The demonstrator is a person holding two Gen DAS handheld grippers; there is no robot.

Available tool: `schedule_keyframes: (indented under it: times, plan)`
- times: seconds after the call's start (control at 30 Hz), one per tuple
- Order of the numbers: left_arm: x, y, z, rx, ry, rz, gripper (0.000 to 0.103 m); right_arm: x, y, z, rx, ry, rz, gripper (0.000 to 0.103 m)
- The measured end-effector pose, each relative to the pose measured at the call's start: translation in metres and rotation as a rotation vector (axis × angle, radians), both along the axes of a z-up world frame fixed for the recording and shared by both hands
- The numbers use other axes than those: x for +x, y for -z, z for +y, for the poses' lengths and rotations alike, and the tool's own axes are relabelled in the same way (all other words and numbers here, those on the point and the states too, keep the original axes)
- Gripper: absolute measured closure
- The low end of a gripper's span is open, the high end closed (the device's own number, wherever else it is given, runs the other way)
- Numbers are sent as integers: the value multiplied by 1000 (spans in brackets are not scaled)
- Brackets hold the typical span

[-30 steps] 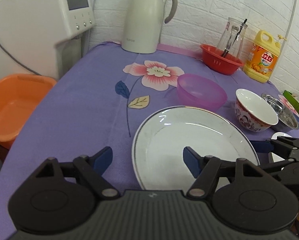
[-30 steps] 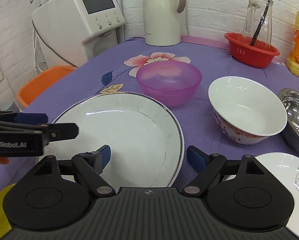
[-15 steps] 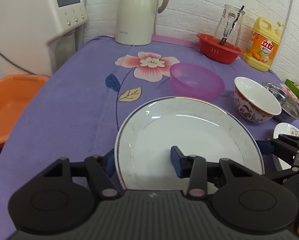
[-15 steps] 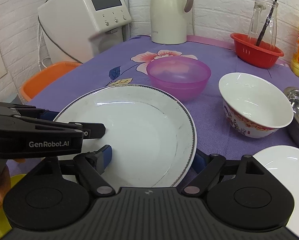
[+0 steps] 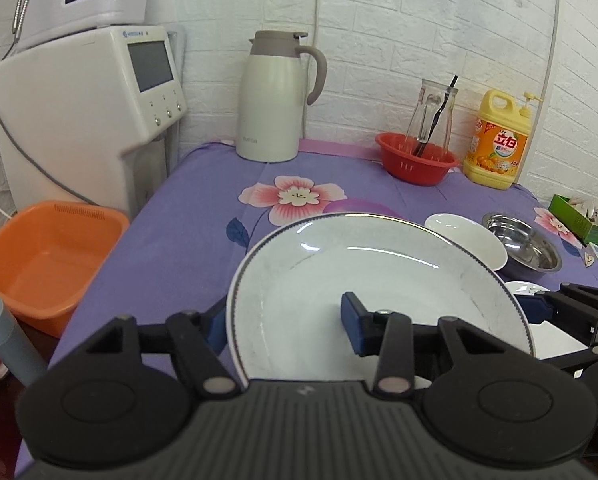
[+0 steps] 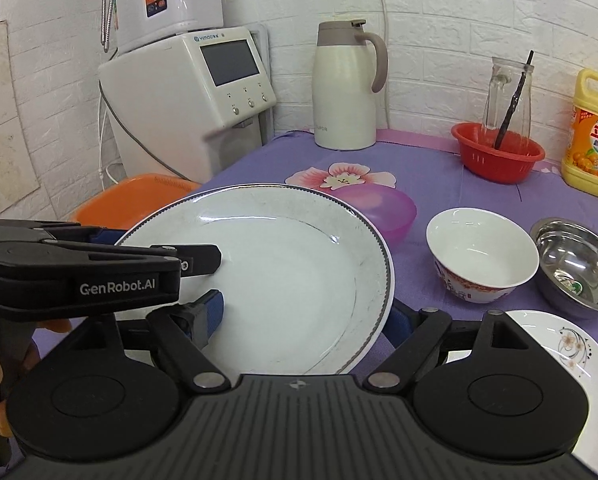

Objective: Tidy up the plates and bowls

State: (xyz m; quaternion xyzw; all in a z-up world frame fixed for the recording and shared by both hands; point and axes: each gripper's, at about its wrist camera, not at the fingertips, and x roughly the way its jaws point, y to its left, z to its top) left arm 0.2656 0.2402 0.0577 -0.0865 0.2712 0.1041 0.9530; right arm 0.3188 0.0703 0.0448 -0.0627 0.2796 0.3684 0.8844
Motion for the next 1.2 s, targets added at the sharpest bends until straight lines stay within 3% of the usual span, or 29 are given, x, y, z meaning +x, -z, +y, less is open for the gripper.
schedule_keyframes:
  times: [0.23,0.47,0.8,0.87,0.93,1.03,1.1,1.2]
  plan:
    - [-51,0,-18,-14,-1,-35,59,-52,-7,-14,19,1,-28,0]
    - [-99,34,-37,-38,-17,0,59,-99,18,-32,20,12,6,0]
    - [-120,64,-42,-62,-25,23,58,-122,48,-35,-7,18,50,0]
    - [-119,68,-41,-75,-26,25,55,-123,50,-33,-21,21,37,0]
    - [-120,70,-40,-85,-33,22,42,-126,53,-34,-34,15,23,0]
    - [-126,63,-46,-14,-48,-27,31,-124,56,-39,-25,18,41,0]
    - [-131,52,-49,10,-50,-68,30,-124,52,-46,-2,33,24,0]
    - [-131,36,-45,-31,-50,-108,30,-126,33,-70,66,90,-62,0]
